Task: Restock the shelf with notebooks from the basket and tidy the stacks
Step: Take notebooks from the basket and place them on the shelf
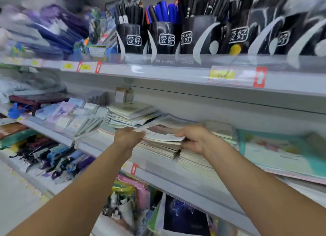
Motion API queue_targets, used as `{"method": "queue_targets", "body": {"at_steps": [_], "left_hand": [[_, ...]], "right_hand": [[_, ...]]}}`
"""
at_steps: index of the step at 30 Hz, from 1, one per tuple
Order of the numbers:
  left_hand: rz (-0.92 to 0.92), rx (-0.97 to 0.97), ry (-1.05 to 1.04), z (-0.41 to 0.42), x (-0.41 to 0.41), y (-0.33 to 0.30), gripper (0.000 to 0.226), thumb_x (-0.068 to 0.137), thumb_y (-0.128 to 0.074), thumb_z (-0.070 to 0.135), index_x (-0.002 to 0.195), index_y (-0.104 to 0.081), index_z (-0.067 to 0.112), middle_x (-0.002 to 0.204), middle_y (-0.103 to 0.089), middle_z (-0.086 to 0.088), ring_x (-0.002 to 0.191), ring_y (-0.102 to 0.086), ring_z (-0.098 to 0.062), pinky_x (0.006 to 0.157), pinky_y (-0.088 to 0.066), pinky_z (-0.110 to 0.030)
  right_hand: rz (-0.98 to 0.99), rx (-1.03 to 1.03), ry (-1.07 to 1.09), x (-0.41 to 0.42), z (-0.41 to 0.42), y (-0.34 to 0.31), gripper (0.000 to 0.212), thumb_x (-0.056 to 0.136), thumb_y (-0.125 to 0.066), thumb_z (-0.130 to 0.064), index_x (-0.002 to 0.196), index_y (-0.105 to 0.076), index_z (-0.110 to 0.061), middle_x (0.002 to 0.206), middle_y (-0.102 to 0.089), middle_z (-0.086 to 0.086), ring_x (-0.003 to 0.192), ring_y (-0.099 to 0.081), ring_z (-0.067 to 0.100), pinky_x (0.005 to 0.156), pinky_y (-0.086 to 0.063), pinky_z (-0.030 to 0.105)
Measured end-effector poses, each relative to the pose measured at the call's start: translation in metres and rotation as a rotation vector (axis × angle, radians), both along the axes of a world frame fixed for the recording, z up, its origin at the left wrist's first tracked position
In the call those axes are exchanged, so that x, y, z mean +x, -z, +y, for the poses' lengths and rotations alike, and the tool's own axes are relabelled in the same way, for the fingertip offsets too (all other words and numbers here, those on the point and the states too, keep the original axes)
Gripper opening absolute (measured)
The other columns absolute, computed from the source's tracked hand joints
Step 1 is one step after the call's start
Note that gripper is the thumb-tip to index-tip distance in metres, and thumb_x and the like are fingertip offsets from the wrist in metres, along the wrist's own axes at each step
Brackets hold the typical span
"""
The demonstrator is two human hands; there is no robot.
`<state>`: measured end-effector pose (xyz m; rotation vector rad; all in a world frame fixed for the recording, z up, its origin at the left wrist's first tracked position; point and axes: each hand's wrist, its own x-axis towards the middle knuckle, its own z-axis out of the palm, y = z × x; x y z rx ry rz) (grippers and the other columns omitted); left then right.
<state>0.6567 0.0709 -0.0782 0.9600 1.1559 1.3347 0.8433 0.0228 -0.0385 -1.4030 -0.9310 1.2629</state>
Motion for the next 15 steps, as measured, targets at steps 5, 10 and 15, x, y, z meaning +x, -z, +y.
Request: {"method": "queue_targets", "body": {"at_steps": [5,10,15], "left_hand": [[0.278,-0.011,-0.006,0.007,0.008,0.012,0.093,0.066,-0.087,0.007,0.144,-0.036,0.003,0.142,-0.046,-0.013,0.123,-0.051,-0.028,0.106,-0.040,-0.034],[0.606,0.106,0.028,0.008,0.014,0.009,0.091,0.059,-0.092,0.015,0.135,-0.044,0.006,0.110,-0.052,0.000,0.102,-0.049,-0.018,0.082,-0.042,-0.025],[0.847,0.229,-0.046,0.019,0.017,0.008,0.082,0.059,-0.091,0.034,0.126,-0.054,0.005,0.111,-0.061,-0.004,0.103,-0.057,-0.021,0.075,-0.040,-0.021]], "right_hand": [[-0.246,0.028,0.035,0.006,0.014,0.005,0.057,0.068,-0.079,0.009,0.117,-0.050,0.001,0.113,-0.065,0.022,0.104,-0.066,0.036,0.091,-0.055,0.050],[-0.712,-0.067,-0.129,-0.001,0.018,-0.001,0.083,0.049,-0.098,-0.028,0.113,-0.050,-0.007,0.108,-0.064,0.007,0.096,-0.065,0.023,0.082,-0.056,0.034],[-1.007,-0.109,-0.124,-0.001,0.020,-0.007,0.074,0.072,-0.086,-0.037,0.129,-0.048,-0.009,0.118,-0.058,0.006,0.104,-0.059,0.023,0.067,-0.043,0.023]]}}
